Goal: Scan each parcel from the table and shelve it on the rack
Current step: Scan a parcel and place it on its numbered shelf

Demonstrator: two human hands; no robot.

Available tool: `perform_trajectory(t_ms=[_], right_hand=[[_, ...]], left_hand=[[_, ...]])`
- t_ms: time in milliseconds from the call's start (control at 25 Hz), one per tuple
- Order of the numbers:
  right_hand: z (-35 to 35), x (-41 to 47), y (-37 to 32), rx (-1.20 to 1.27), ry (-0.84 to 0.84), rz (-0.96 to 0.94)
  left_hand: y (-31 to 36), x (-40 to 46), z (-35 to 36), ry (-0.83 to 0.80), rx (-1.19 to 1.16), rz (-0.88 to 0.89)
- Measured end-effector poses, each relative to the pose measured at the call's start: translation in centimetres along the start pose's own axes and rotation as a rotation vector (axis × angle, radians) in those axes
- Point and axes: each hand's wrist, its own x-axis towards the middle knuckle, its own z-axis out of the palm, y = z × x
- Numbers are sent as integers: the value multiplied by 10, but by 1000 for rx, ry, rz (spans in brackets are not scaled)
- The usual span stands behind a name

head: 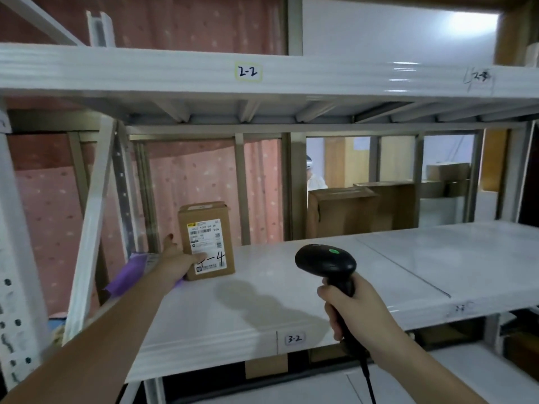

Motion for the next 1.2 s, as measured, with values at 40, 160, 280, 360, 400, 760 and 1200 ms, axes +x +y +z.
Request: perform_trajectory(t_ms=[40, 160, 280, 360, 400, 760, 1200], right_hand=[[-6, -4, 0, 4, 7, 7], [-26, -15, 2, 17, 22, 29], [-62, -29, 10, -8, 21, 47], [-94, -42, 17, -18, 25, 56], [-110, -48, 21, -29, 30, 60], [-298, -128, 50, -141, 221, 123], [-512, -179, 94, -326, 786, 292]], left_hand=[[6, -10, 3, 41, -51, -44], [5, -8, 6, 117, -281, -138], [32, -72, 42, 288, -138, -106], [47, -125, 85, 325, 52, 14], [49, -145, 110, 299, 142, 56], [57, -258, 417, -395, 526, 359], [65, -384, 766, -1048, 533, 794]])
